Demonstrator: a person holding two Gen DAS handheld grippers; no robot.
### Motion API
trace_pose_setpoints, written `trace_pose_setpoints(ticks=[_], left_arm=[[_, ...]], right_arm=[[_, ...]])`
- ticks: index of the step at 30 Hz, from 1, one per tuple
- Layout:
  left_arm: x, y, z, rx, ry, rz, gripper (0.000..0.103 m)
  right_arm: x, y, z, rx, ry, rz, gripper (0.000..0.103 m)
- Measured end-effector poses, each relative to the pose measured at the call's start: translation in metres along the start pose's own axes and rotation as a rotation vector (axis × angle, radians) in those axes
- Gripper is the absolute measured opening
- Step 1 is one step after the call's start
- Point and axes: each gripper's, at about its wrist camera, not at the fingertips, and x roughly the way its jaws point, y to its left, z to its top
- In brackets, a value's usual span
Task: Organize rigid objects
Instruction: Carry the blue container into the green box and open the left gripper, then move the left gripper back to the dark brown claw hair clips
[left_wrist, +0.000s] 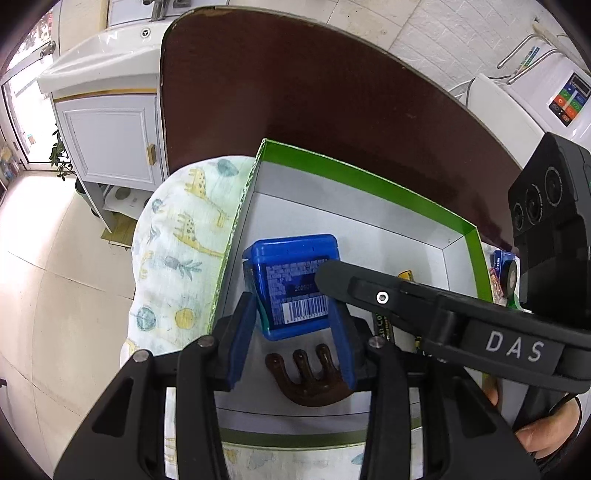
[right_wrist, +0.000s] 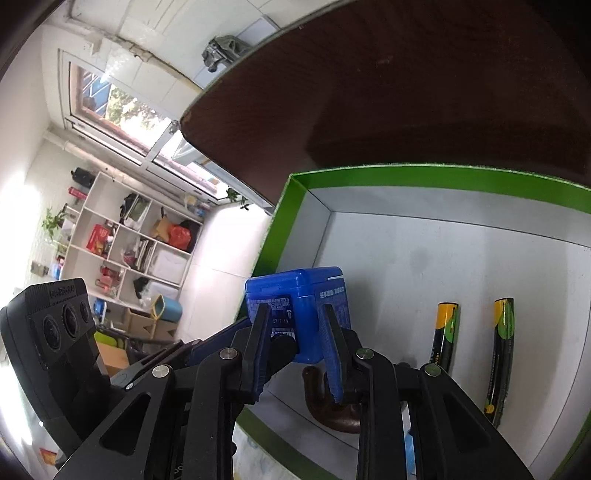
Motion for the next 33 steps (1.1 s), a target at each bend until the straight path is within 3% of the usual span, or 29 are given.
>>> trace_pose_setpoints(ticks=[6, 11, 15, 17, 22, 25, 29, 33], left_arm=[[0.002, -0.005, -0.001, 0.025, 0.008, 0.018, 0.038], [0.002, -0.008, -0.001, 0.005, 0.038, 0.034, 0.052], [-0.015, -0.027, -0.001, 0.037, -0.025, 0.117, 0.06], [-0.028, -0.04, 0.002, 0.04, -0.061, 0.111, 0.06], [-0.061, -0.1, 0.007, 0.081, -0.164, 0.035, 0.072], [-0.066, -0.151, 0.002, 0.144, -0.173, -0.036, 0.073], [-0.05, -0.225, -0.012, 0.265, -0.134, -0.104, 0.073], [-0.012, -0.285, -0.032, 0.329, -0.033, -0.166, 0.073]], right_arm=[[0.012, -0.006, 0.003, 0.023, 0.012, -0.031, 0.03], [0.005, -0.008, 0.0, 0.028, 0.029, -0.032, 0.03], [-0.022, -0.008, -0.004, -0.008, 0.01, -0.043, 0.03], [-0.045, -0.008, -0.006, -0.036, -0.016, -0.053, 0.03], [-0.119, -0.025, -0.011, -0.065, -0.112, -0.085, 0.029], [-0.169, -0.055, -0.018, -0.034, -0.178, -0.118, 0.029], [-0.235, -0.117, -0.037, 0.073, -0.269, -0.193, 0.029], [-0.289, -0.196, -0.069, 0.223, -0.34, -0.228, 0.029]])
